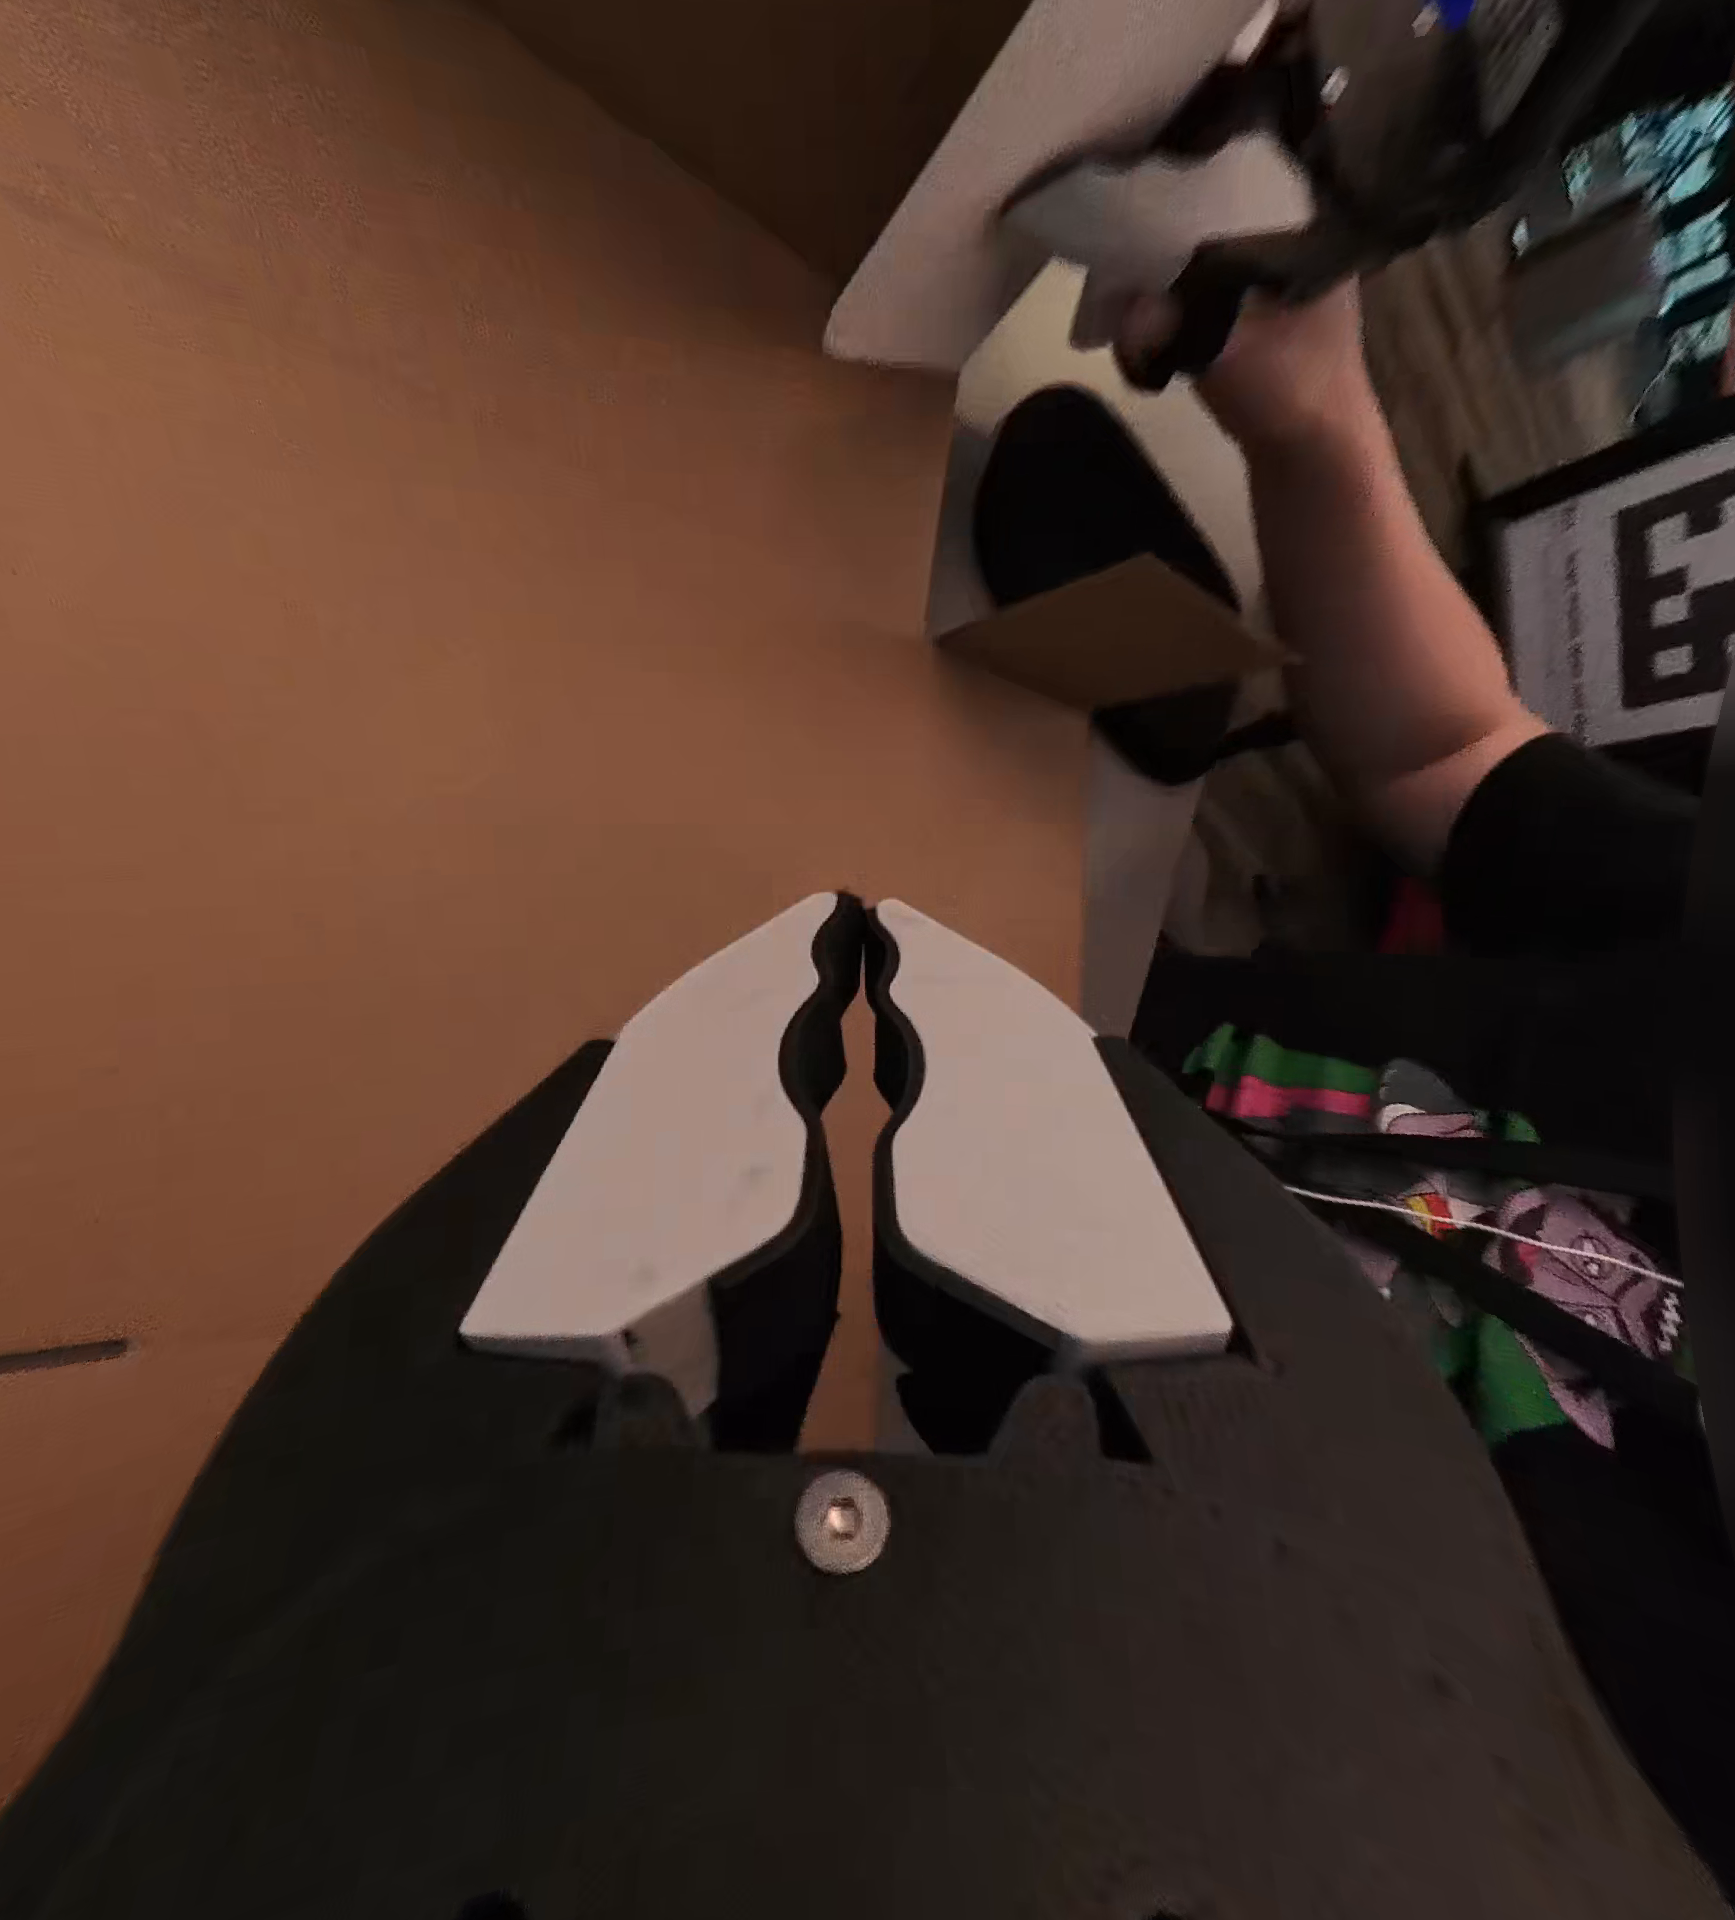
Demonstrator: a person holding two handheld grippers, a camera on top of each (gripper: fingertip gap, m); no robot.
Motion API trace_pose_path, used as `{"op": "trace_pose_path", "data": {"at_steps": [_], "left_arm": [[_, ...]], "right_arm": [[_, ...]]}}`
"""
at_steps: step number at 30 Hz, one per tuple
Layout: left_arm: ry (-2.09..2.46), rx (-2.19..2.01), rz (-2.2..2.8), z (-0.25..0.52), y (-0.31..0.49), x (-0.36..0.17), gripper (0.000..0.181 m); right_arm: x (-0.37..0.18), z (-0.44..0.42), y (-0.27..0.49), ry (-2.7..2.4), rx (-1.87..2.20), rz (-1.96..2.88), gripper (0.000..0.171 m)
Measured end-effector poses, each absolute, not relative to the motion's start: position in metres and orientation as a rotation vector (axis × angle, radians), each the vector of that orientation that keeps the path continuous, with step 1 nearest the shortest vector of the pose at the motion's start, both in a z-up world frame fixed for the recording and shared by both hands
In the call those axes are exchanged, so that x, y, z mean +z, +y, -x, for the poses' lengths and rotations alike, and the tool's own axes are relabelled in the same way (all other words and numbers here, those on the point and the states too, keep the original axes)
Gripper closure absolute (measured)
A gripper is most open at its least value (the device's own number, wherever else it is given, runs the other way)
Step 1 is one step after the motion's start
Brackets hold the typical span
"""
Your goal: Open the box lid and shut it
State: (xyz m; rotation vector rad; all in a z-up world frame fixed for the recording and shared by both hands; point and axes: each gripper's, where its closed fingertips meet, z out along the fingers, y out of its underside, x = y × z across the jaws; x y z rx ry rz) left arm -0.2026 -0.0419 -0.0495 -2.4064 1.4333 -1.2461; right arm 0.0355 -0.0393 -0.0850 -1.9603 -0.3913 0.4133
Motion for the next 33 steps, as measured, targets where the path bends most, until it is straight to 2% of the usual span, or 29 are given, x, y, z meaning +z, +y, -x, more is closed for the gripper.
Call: {"op": "trace_pose_path", "data": {"at_steps": [3,6,15,19,22,26,29,33], "left_arm": [[1.523,-1.138,2.497,0.19,-0.048,-0.083,0.181],[1.617,-1.049,2.563,0.181,-0.055,-0.107,0.181],[1.727,-0.915,2.708,0.173,-0.057,-0.146,0.181],[1.728,-0.941,2.728,0.17,-0.058,-0.153,0.181],[1.675,-1.095,2.766,0.163,-0.065,-0.152,0.181],[1.441,-1.555,2.797,0.144,-0.072,-0.132,0.181],[1.324,-1.682,2.78,0.136,-0.061,-0.131,0.181],[1.173,-1.78,2.804,0.126,-0.051,-0.14,0.181]], "right_arm": [[-0.098,-0.053,-0.044,-0.221,0.486,2.023,0.113],[-0.115,-0.059,-0.053,-0.112,0.615,2.099,0.109],[-0.126,-0.035,-0.066,0.045,1.22,2.171,0.116],[-0.125,-0.031,-0.066,0.026,1.299,2.188,0.117],[-0.111,-0.03,-0.063,0.082,1.424,2.124,0.114],[-0.095,-0.028,-0.054,0.201,1.458,2.031,0.11],[-0.095,-0.025,-0.051,0.24,1.37,2.077,0.11],[-0.076,-0.02,-0.04,0.425,1.453,1.901,0.116]]}}
